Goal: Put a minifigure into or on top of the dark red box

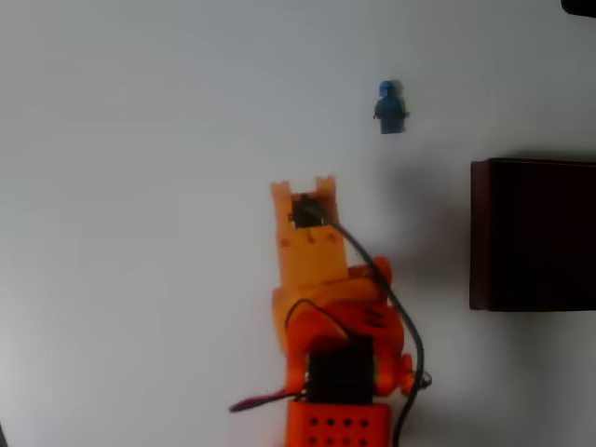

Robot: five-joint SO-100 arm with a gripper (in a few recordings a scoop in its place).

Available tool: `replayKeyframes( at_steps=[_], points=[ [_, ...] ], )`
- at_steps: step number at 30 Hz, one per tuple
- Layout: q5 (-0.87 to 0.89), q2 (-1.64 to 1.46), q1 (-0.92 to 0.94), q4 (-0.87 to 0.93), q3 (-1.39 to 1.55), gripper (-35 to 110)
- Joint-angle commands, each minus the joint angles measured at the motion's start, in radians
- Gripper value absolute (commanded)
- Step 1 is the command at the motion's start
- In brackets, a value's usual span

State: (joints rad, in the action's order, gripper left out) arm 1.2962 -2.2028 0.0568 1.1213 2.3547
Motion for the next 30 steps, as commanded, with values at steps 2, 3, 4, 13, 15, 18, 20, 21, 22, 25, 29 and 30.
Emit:
replayKeyframes(
  at_steps=[2, 3, 4, 13, 15, 18, 20, 21, 22, 25, 29, 30],
  points=[
    [-0.014, 0.19, 0.058, -0.018, -0.176, 30],
    [-0.02, 0.23, 0.066, -0.028, -0.202, 30],
    [-0.021, 0.268, 0.074, -0.035, -0.227, 30],
    [-0.04, 0.549, 0.112, -0.071, -0.434, 30],
    [-0.051, 0.617, 0.117, -0.071, -0.499, 30],
    [-0.072, 0.704, 0.126, -0.06, -0.594, 29],
    [-0.097, 0.755, 0.137, -0.051, -0.66, 29],
    [-0.107, 0.778, 0.14, -0.037, -0.692, 29],
    [-0.117, 0.801, 0.146, -0.026, -0.724, 29],
    [-0.133, 0.859, 0.158, -0.005, -0.801, 29],
    [-0.152, 0.954, 0.166, 0.046, -0.927, 29],
    [-0.153, 0.98, 0.166, 0.063, -0.962, 29]
  ],
)
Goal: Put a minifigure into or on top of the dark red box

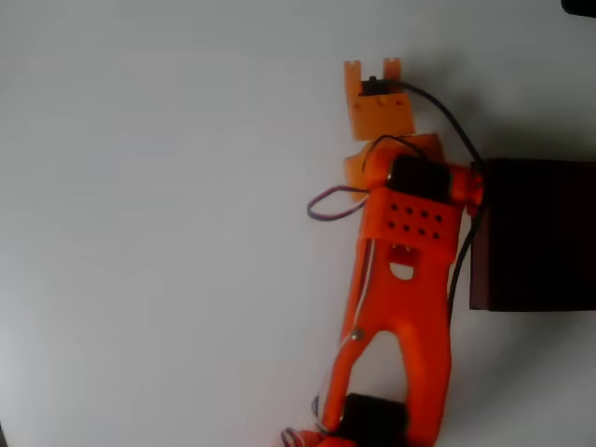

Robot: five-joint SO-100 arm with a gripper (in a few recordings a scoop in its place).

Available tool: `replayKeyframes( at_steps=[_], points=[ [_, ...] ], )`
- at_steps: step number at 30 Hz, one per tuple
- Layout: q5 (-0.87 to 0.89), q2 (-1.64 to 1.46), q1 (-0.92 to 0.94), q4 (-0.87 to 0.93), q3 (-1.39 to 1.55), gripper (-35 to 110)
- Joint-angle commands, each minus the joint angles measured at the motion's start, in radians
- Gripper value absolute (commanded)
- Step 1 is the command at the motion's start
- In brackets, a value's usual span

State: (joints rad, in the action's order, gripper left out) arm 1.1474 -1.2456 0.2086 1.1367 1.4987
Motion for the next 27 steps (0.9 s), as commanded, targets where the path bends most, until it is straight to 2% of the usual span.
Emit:
replayKeyframes(
  at_steps=[1, 14, 27],
  points=[
    [-0.003, 0.049, 0.014, 0.064, -0.138, 29],
    [0.012, 0.224, 0.009, 0.181, -0.39, 28],
    [0.048, 0.551, -0.012, 0.465, -0.942, 27]
  ],
)
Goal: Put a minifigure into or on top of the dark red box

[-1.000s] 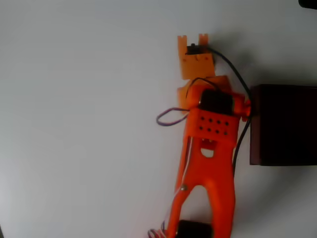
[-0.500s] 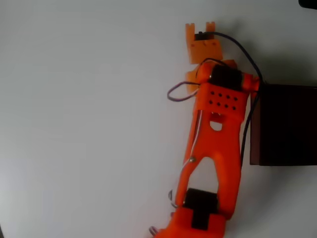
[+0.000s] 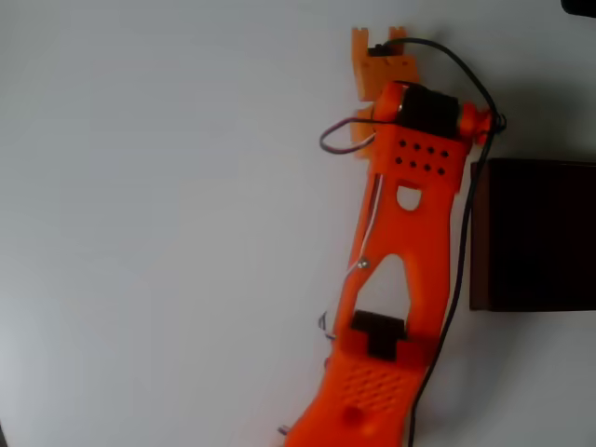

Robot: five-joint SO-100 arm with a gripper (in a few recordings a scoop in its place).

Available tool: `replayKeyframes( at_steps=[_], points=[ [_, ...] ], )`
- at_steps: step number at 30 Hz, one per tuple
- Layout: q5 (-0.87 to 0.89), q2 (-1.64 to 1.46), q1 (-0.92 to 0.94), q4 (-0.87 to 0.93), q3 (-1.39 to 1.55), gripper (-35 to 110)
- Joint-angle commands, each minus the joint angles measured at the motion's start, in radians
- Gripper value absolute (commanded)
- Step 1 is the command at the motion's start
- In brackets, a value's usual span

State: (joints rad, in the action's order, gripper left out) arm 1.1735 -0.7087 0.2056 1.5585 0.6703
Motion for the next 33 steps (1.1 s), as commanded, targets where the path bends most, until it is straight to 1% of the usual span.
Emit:
replayKeyframes(
  at_steps=[1, 3, 5, 6, 7, 11, 18, 24, 27, 33],
  points=[
    [0.026, 0.035, -0.012, 0.063, -0.15, 27],
    [0.032, 0.112, -0.015, 0.135, -0.293, 27],
    [0.029, 0.261, -0.017, 0.242, -0.578, 27],
    [0.023, 0.304, -0.017, 0.252, -0.658, 27],
    [0.029, 0.313, -0.02, 0.252, -0.675, 27],
    [0.041, 0.298, -0.02, 0.256, -0.629, 27],
    [0.049, 0.318, -0.026, 0.256, -0.644, 26],
    [0.041, 0.325, -0.023, 0.256, -0.644, 11],
    [0.041, 0.325, -0.023, 0.256, -0.643, 6],
    [0.038, 0.327, -0.028, 0.256, -0.644, 2]
  ],
)
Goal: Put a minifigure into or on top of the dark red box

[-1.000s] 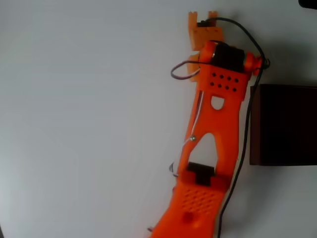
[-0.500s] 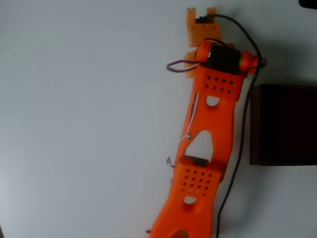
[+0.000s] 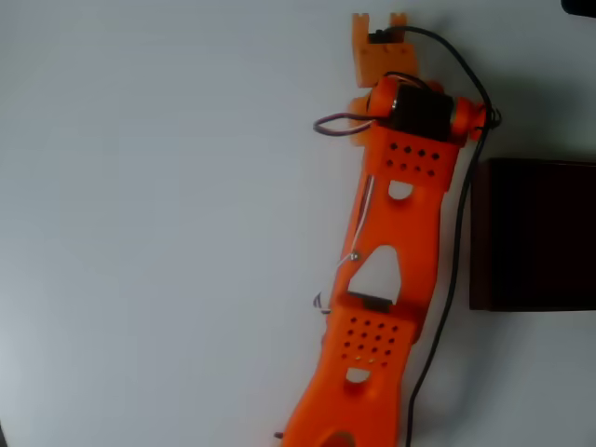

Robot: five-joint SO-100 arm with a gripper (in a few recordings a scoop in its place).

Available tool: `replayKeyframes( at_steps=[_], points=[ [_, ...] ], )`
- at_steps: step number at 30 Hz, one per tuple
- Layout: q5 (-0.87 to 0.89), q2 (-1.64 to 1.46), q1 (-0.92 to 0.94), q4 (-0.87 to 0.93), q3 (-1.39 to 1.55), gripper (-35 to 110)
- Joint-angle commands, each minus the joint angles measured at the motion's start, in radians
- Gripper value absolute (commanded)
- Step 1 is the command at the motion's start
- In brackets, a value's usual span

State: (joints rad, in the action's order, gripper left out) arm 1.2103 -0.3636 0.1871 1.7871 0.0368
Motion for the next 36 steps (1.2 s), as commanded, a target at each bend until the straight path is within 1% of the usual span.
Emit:
replayKeyframes(
  at_steps=[1, 5, 9, 14, 19, 23, 27, 32, 36],
  points=[
    [-0.003, -0.018, -0.009, 0.028, -0.012, 1],
    [-0.051, -0.064, 0.0, 0.032, 0.021, 0],
    [-0.155, -0.29, 0.041, 0.035, 0.279, 0],
    [-0.356, -0.577, 0.204, 0.035, 0.529, 0],
    [-0.523, -0.762, 0.422, 0.034, 0.653, 0],
    [-0.623, -0.77, 0.62, 0.034, 0.643, 0],
    [-0.68, -0.699, 0.741, 0.034, 0.604, 0],
    [-0.69, -0.653, 0.75, 0.032, 0.627, 3],
    [-0.667, -0.699, 0.709, 0.032, 0.69, 0]
  ],
)
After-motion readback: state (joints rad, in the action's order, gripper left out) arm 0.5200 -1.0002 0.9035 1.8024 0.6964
